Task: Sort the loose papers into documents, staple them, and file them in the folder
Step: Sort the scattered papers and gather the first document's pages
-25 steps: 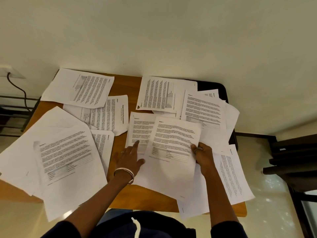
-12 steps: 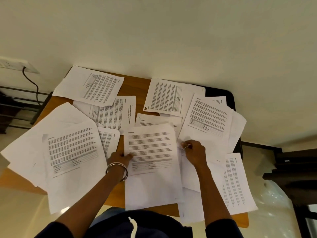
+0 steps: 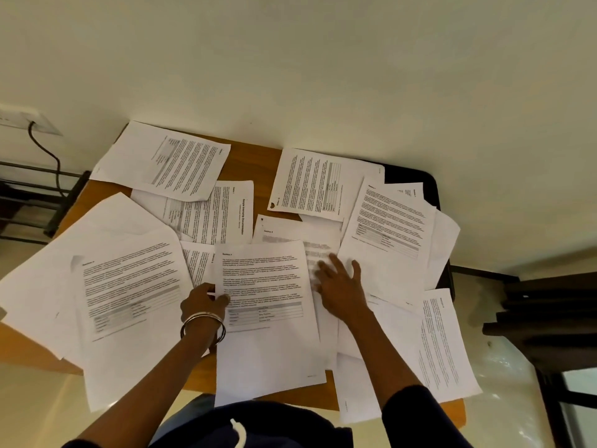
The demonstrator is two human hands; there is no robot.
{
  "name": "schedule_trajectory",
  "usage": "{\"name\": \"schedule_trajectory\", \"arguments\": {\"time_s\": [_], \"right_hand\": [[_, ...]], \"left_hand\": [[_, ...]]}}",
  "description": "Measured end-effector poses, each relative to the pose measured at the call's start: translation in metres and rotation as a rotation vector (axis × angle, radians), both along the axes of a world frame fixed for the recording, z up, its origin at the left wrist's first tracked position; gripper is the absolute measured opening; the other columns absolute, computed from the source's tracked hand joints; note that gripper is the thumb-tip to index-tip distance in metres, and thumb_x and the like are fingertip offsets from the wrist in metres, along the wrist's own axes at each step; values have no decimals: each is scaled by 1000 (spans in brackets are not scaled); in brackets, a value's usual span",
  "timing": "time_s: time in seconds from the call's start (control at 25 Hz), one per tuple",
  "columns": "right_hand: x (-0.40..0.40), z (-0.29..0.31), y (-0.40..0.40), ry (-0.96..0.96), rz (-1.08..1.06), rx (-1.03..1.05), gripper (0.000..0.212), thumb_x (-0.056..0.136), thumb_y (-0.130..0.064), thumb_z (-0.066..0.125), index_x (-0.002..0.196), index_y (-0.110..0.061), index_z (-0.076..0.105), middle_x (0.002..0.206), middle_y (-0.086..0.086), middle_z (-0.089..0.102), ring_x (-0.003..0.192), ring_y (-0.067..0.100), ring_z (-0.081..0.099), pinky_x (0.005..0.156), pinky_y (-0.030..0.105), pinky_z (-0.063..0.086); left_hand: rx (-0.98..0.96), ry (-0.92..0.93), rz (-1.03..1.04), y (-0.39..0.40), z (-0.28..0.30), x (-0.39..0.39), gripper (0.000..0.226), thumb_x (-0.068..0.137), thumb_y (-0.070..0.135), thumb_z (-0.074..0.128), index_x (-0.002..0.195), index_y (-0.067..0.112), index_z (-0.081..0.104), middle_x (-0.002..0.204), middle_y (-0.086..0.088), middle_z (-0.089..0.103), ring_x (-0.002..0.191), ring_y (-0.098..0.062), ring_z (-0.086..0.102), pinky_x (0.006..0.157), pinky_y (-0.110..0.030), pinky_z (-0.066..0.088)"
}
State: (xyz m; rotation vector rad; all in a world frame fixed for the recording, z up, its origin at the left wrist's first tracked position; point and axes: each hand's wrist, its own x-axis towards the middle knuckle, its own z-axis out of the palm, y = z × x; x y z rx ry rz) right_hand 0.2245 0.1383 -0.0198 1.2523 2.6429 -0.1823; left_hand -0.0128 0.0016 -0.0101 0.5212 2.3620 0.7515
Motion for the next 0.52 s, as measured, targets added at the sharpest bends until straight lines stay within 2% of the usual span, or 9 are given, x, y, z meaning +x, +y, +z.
{"name": "schedule_trajectory", "arguments": {"time_s": [0.08,0.16,0.2,0.28,0.36,0.44,0.52], "right_hand": [[11,0,-16,48,55,20,31,59,-18,84,88,-23,73,111,-1,70,124,27,55,104,59,29],[13,4,-19,186,20,64,26,56,-6,82,73,-22,69,94,-2,73,116,28,60,107,50,18],[8,6,-14,267,-47,79,25,59,-2,79,74,-19,69,91,0,73,113,30,61,106,47,18],[-13,12,4,398,-177,75,21,72,0,71,90,-12,71,100,9,71,115,34,59,104,48,28],[-36,18,26,433,-213,-1,31,89,-9,60,119,-7,63,121,15,64,126,35,49,105,48,30],[-54,13,42,339,-125,-109,41,97,-17,49,137,-8,47,139,16,51,138,32,34,112,47,20],[-62,-1,48,241,-47,-136,47,99,-21,43,144,-8,35,147,14,42,143,29,26,117,47,10]], "left_hand": [[-22,-11,42,1,-2,-1,28,78,17,73,102,4,65,101,-17,68,92,-36,63,85,-45,52],[-39,-36,13,3,-1,-4,28,78,16,73,102,4,66,101,-16,68,93,-35,62,87,-44,51],[-36,-58,-34,4,-1,-5,27,78,15,73,102,4,66,101,-14,68,93,-33,62,88,-41,50],[-19,-137,-124,8,-1,-1,28,77,16,74,102,5,65,101,-8,67,90,-28,62,87,-38,51],[-31,-136,-234,12,-2,6,29,77,18,74,102,5,64,101,-8,67,87,-23,60,84,-33,50],[-46,-114,-366,16,2,17,29,79,17,72,105,6,62,101,-7,66,84,-18,56,79,-25,46],[-58,-87,-473,21,5,24,36,81,15,70,114,9,58,107,-5,62,91,-18,57,83,-25,45]]}}
